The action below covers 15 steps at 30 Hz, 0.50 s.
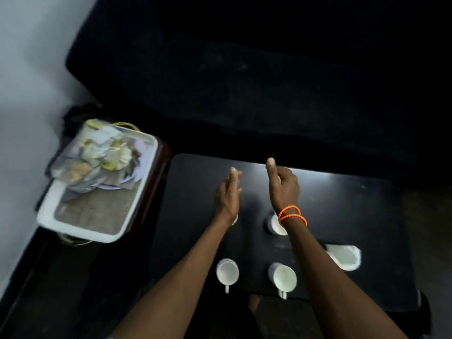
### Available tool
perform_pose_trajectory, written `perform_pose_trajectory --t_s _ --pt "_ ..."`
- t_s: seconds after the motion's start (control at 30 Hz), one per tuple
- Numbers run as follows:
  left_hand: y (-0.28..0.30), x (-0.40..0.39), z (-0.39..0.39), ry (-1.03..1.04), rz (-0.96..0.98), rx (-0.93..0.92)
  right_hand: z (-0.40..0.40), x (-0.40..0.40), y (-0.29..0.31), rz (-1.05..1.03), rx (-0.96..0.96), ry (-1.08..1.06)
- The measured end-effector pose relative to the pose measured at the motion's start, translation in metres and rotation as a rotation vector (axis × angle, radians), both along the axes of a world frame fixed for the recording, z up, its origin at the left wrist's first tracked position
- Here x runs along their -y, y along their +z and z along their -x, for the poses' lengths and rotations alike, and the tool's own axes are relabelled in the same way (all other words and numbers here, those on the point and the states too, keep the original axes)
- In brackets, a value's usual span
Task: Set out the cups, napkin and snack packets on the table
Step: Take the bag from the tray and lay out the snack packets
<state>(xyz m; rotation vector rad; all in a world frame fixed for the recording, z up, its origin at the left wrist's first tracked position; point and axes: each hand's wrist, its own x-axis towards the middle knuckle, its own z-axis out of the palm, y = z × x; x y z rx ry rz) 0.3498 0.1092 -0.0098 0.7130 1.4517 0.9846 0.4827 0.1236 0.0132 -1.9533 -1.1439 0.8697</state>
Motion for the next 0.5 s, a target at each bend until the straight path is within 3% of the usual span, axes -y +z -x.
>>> perform_pose_trajectory --t_s 0.3,0.43,0.5 --pt "-0.016 -0.016 0.204 0.397 -0.017 -0.044 0.221 -0.049 -0.036 -0.058 -0.177 0.345" --pt "-0.024 -0.007 0.279 0.510 -0.033 -0.173 0.305 -0.055 -0.048 -0.016 -0.196 0.501" --pt "-0.026 -0.003 0.309 0.536 -0.065 -0.379 0.339 -0.057 -0.052 -0.010 -0.178 0.609"
